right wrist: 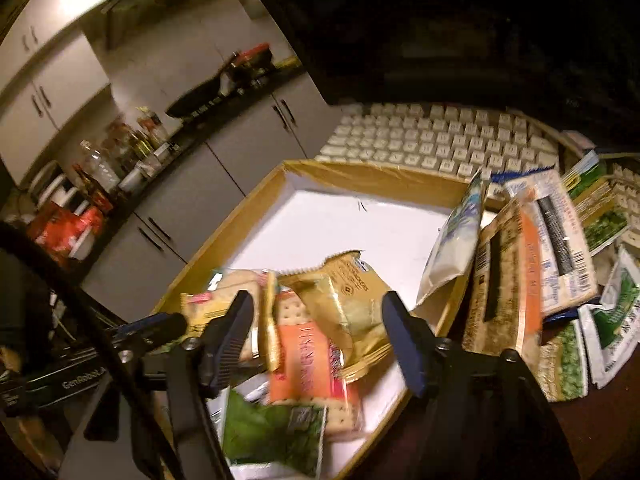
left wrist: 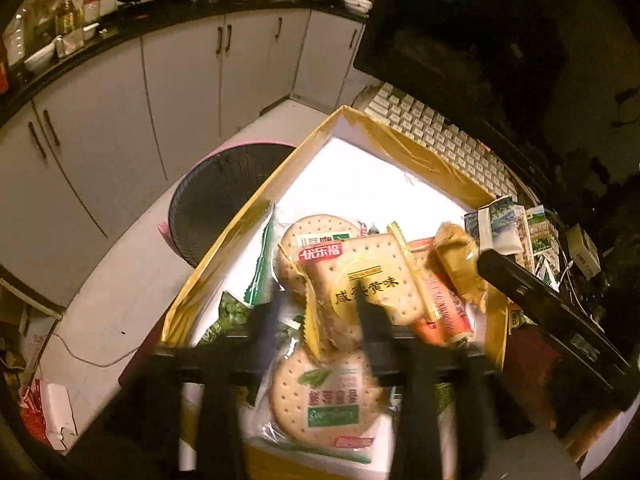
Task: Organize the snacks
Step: 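Carry the yellow cracker bag into the tray with the right gripper and release, then grasp a green-white sachet with the left gripper while the right grasps a pea bag, then place the sachet in the tray with the left gripper while the right drops the pea bag, then grasp the orange-labelled cracker stick pack with the left gripper while the right grasps a green pea bag, then carry the cracker stick pack into the tray with the left gripper while the right places the pea bag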
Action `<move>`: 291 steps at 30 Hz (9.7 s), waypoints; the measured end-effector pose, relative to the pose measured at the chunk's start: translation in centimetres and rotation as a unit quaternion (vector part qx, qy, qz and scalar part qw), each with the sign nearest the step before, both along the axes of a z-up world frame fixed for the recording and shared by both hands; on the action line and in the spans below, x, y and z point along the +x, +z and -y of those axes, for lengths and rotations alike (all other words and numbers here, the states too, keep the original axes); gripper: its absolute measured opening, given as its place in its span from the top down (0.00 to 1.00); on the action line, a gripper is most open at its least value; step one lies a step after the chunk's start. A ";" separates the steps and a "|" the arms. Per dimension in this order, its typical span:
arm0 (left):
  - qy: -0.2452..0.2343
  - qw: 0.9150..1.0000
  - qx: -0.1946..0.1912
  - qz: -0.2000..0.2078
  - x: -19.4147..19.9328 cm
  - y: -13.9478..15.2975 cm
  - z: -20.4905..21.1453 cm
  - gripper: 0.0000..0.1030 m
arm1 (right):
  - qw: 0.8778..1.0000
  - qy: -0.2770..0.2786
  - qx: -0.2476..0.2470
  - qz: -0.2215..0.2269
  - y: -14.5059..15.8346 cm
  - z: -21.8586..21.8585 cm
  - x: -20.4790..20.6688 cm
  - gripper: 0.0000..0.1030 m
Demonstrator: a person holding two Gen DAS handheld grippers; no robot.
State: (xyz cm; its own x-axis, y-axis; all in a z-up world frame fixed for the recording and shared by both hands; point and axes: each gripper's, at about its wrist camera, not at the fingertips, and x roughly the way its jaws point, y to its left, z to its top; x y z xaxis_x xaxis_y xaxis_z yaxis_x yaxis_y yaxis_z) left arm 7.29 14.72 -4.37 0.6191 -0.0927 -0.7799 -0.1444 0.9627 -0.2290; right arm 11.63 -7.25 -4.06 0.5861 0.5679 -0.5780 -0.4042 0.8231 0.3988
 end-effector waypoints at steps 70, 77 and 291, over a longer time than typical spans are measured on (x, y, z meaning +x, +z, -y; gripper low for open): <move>-0.283 0.957 0.068 -0.003 2.4 1.6 26.9 0.24 | 0.933 -0.349 0.052 -0.064 -5.1 25.6 -3.2 0.69; -0.317 0.942 0.105 -0.039 6.3 -1.1 32.5 0.39 | 0.931 -0.349 0.087 -0.058 -4.8 26.2 -3.7 0.69; -0.167 0.983 0.073 0.039 -2.6 2.7 16.6 0.80 | 0.985 -0.161 -0.033 0.049 -2.6 13.8 -3.9 0.75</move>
State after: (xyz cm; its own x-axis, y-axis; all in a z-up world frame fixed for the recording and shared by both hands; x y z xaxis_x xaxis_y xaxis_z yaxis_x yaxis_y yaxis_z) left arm 4.73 -1.92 -1.63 0.6316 -0.1916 -0.7512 0.1974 0.9768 -0.0832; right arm 7.73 -21.09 -6.64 0.7840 0.3066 -0.5397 -0.1520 0.9379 0.3119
